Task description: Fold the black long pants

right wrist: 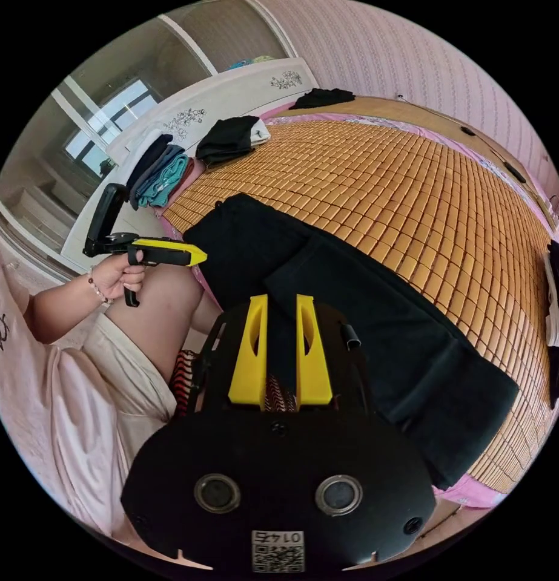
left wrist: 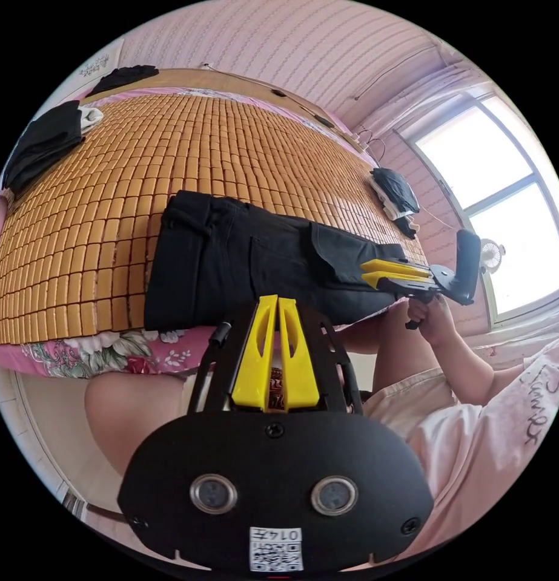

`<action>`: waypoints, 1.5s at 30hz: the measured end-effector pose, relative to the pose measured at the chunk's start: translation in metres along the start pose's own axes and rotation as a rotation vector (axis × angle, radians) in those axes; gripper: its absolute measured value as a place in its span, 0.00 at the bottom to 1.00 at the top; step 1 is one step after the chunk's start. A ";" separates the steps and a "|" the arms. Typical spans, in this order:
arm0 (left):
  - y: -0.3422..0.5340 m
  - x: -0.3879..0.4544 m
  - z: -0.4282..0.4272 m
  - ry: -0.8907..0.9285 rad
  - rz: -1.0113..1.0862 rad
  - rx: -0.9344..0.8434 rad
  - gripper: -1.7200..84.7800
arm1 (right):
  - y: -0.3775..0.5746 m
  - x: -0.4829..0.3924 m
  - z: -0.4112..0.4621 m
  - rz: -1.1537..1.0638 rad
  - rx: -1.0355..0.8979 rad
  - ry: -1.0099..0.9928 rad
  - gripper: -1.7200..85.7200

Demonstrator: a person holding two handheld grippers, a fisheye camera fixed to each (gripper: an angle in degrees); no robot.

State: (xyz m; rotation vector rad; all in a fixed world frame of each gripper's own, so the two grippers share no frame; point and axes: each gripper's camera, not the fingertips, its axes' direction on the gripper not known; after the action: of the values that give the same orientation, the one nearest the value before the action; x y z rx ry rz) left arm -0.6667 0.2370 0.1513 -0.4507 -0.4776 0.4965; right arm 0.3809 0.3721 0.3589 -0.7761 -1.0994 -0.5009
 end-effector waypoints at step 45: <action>-0.090 0.097 0.025 0.186 0.103 0.047 0.03 | -0.167 -0.153 -0.027 -0.179 0.136 0.257 0.04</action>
State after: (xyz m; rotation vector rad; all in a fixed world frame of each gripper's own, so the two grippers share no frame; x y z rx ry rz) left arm -0.5736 0.2260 0.2485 -0.4729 -0.2644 0.5579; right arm 0.2202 0.2418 0.2626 -0.4812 -0.9564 -0.6512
